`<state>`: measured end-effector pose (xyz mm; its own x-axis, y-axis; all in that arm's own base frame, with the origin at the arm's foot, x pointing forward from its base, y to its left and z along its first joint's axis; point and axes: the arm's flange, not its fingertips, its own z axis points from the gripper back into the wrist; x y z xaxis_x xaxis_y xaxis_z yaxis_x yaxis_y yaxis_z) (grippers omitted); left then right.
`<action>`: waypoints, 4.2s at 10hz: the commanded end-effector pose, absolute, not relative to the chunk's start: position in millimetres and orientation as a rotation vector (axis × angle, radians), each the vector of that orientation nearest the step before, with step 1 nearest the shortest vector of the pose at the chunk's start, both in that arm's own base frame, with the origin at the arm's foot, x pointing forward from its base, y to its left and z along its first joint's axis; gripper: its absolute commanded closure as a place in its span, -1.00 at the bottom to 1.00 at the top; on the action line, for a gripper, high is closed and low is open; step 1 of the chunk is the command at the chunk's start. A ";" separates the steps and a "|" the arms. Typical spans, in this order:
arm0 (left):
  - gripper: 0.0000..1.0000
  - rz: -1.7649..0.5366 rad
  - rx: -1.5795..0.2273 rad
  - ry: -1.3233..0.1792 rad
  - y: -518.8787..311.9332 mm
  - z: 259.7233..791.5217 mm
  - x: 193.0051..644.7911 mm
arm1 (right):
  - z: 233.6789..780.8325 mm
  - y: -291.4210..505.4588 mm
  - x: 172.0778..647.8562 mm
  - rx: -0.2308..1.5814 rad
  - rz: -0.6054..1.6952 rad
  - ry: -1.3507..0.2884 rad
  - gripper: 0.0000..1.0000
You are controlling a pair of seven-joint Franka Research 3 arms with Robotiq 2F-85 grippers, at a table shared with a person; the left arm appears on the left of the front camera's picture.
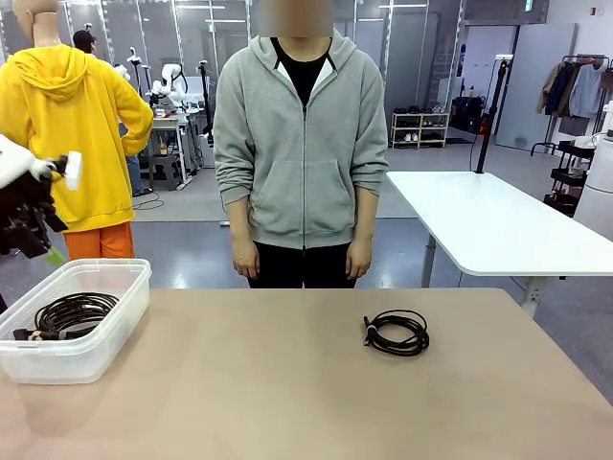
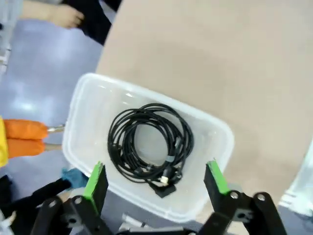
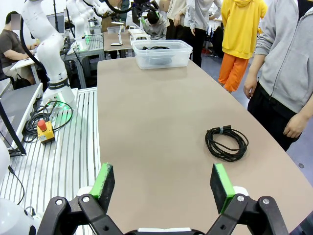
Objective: Organize and store the cables.
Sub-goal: Place the USB Extension Cable into the Organizing box.
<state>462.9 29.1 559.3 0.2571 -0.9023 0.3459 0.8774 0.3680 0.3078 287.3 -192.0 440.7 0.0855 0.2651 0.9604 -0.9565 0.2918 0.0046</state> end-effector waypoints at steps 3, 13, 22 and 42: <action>-1.00 -1.104 -0.180 -0.773 90.6 561.3 369.4 | 441.5 -192.8 287.1 0.815 1.092 -1.120 -1.00; -1.00 -1.238 -0.425 -1.006 199.8 558.5 327.4 | 441.5 -192.8 287.1 0.815 1.092 -1.120 -1.00; -1.00 -1.238 -0.425 -1.006 199.8 558.5 327.4 | 479.0 -129.4 321.5 0.730 1.097 -0.909 -1.00; -1.00 -1.238 -0.425 -1.006 199.8 558.5 327.4 | 445.2 157.6 515.2 0.344 0.630 -0.298 -1.00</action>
<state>329.6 201.5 559.8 0.0243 -0.5925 0.8052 0.9177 0.3326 0.2171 499.0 141.0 439.2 0.7065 0.5669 0.4237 -0.6891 0.6876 0.2290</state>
